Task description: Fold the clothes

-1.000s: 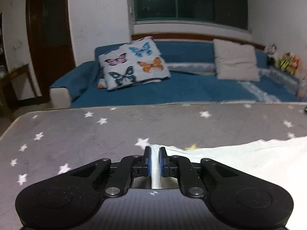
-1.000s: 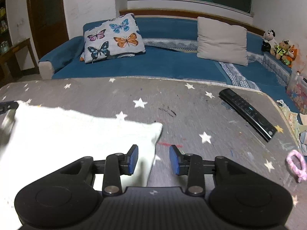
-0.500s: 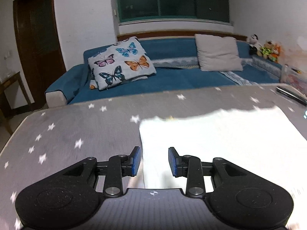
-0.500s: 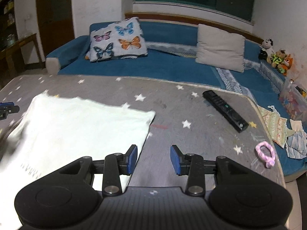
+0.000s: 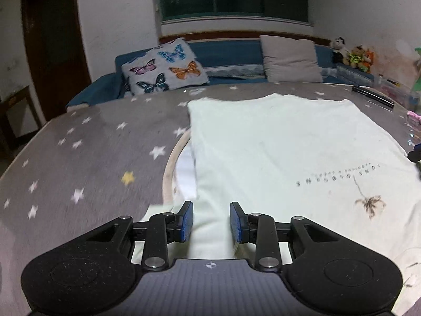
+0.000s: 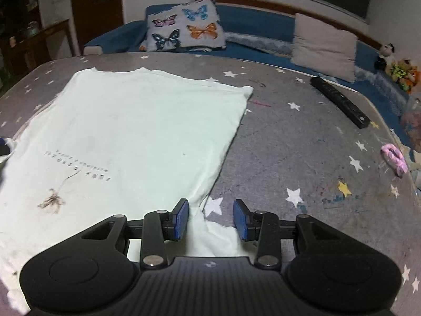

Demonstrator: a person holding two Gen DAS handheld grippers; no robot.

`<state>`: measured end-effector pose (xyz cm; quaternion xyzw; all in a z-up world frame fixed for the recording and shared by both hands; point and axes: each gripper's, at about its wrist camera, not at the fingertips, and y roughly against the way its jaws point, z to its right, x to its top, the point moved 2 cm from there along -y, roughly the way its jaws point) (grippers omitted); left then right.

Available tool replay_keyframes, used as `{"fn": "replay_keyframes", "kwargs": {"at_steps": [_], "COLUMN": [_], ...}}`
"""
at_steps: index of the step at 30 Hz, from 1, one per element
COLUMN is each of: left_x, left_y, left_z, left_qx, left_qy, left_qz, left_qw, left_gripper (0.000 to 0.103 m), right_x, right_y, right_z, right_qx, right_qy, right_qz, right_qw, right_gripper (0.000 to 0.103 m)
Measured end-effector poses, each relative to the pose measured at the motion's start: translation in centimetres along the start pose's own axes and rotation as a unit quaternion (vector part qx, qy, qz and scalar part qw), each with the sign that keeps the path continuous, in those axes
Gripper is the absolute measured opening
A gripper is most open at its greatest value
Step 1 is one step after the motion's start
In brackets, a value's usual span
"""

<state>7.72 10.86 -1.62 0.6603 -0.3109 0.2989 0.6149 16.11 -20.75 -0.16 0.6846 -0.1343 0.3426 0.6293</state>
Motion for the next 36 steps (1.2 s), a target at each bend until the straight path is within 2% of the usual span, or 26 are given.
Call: {"fn": "replay_keyframes", "kwargs": {"at_steps": [10,16,20,25,29,32,36], "left_x": [-2.7,-3.8,-4.3,-4.5,-4.5,-4.2,-3.8], "left_y": [1.4,2.8,3.3,3.6,4.1,4.9,6.0], "left_z": [-2.0,-2.8,-2.9,-2.9,-2.7,-2.3,-1.3], "left_qx": [0.064,0.072,0.077,0.081,0.083,0.079,0.066], "left_qy": [0.026,0.053,0.057,0.054,0.055,0.054,0.050], "left_qz": [0.017,0.020,0.020,0.019,0.018,0.027,0.038], "left_qw": [0.9974,0.9958,0.9952,0.9951,0.9948,0.9951,0.9958], "left_gripper": [0.032,0.034,0.034,0.033,0.033,0.033,0.040], "right_x": [-1.3,-1.8,-2.8,-3.6,-4.6,-5.5,-7.0], "right_y": [-0.1,1.3,1.9,3.3,4.7,5.1,5.3], "right_z": [1.1,0.7,0.7,1.7,1.8,1.5,2.0], "right_qx": [-0.024,-0.040,-0.053,-0.063,-0.053,-0.050,-0.055], "right_qy": [-0.041,-0.028,-0.017,-0.043,-0.054,-0.049,-0.065], "right_qz": [0.019,0.042,0.037,0.047,0.054,0.048,0.035], "right_qw": [0.999,0.998,0.998,0.996,0.996,0.996,0.996], "right_gripper": [0.039,0.039,0.039,0.039,0.039,0.039,0.039]}}
